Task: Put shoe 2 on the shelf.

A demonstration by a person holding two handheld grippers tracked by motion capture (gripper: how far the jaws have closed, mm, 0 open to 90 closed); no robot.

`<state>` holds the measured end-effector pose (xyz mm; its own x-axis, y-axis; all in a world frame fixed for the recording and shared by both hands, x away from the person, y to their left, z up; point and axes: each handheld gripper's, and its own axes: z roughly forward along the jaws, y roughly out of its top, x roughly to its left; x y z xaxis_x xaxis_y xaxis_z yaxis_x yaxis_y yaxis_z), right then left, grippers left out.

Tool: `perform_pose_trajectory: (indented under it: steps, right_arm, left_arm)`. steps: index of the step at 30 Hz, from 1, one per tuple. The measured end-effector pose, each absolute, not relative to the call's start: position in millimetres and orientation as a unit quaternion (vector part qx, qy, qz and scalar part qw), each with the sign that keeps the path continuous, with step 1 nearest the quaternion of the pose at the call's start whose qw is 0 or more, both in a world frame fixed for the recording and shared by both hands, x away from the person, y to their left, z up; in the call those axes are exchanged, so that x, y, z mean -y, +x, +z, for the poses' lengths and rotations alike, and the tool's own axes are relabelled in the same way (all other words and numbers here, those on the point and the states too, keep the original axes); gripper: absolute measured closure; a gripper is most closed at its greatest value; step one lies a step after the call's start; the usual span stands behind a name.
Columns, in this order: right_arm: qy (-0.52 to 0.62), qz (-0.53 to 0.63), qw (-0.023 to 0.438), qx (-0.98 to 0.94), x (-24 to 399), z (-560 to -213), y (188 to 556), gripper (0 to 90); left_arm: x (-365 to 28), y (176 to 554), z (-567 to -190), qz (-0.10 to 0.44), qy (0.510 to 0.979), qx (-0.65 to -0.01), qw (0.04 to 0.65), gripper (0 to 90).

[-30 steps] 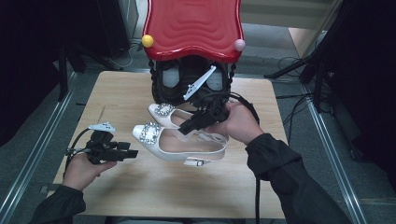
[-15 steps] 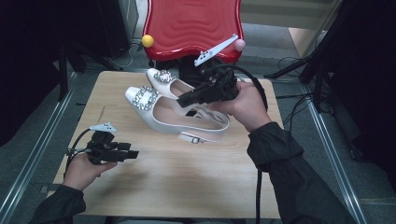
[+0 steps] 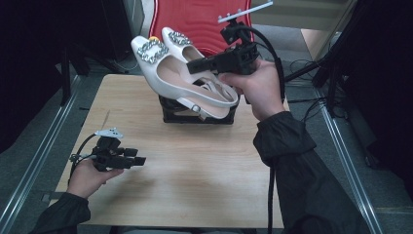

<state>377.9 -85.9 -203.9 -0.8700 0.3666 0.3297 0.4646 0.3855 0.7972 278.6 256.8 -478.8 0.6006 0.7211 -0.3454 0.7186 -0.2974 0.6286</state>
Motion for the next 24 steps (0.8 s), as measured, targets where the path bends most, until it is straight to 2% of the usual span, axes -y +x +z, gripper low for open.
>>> perform_pose_trajectory:
  steps: [12, 16, 24]
  right_arm:
    - [-0.315, -0.543, 0.008, 0.779, 92.0, -174.4, 400.2, 86.1]
    - [-0.323, -0.548, 0.019, 0.771, 94.3, -170.5, 408.2, 86.1]
    - [-0.372, -0.559, -0.024, 0.741, 95.5, -158.4, 429.0, 86.1]
  left_arm:
    - [-254.9, 279.8, -479.4, -0.003, 0.81, -0.44, 0.388, 41.8]
    - [-253.3, 280.5, -480.5, -0.006, 0.811, -0.439, 0.387, 41.8]
    - [-248.3, 282.1, -481.6, -0.013, 0.814, -0.431, 0.39, 41.7]
